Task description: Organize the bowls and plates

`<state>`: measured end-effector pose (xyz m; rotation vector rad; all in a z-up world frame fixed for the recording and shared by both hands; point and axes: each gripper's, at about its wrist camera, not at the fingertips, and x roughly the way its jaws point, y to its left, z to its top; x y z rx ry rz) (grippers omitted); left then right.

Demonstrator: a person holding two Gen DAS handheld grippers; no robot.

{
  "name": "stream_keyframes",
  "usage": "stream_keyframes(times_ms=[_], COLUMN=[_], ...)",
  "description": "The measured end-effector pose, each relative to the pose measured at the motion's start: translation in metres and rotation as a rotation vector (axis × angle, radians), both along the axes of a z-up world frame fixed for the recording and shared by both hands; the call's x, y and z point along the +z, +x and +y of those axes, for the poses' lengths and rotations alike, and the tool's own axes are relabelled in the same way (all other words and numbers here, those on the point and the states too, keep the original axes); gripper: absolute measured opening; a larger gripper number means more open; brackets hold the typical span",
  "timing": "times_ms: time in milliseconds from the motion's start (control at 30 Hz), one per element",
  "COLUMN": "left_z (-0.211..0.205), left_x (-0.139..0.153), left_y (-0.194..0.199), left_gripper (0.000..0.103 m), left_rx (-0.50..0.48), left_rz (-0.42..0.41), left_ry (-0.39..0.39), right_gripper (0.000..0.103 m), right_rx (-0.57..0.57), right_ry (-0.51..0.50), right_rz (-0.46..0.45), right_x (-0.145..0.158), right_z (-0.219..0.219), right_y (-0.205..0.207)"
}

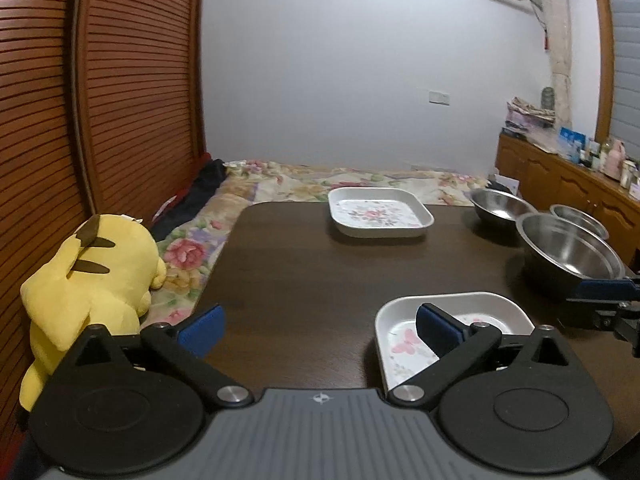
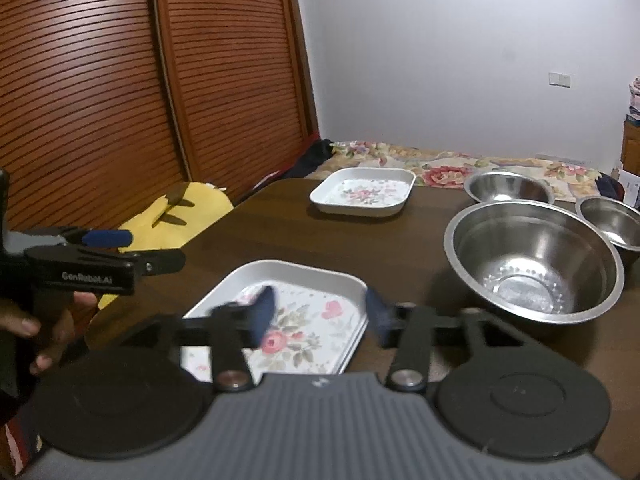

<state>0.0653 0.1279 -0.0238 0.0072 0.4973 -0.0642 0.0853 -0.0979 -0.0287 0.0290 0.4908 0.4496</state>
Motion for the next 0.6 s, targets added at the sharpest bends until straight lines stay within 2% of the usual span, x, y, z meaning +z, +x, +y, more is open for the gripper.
stream_keyframes(times_ms=[67,133,267,367,433,600], left_z=[0.002,0.003,0.008,0.010,0.011,0.012], left_x=[0.001,0.003,0.006,0.009,0.010,0.011], left_y=[0.001,0.002,0.002,0.002,0.003,0.011], left_gripper=[0.103,0.103,0.103,0.103,0.103,0.103], left_rx=[0.005,0.010,0.020,0.028,0.032,0.031], left_rz=[-0.004,-0.008,-0.017,-0.027,-0.031,-0.034], left_ry=[-0.004,-0.007,-0.008,-0.007,-0.007,-0.007], right_gripper=[0.058,0.075,0.093,0.096,0.103,0.103], right_rx=[-0.007,-0.017,-0.033,-0.032,-0.029,-0.031], right_ry=[-0.004,-0.005,0.001,-0.001,0.000,-0.027], right_rz=[0.001,-0.005,-0.024,-0.032,-0.036,-0.063], right_x=[0.000,0.000,0.002,0.004,0.005,0.011], right_z=[0.000,0.000,-0.001,0.001,0.002,0.008], right_y=[0.002,0.004,0.007,0.010,0.012,0.017])
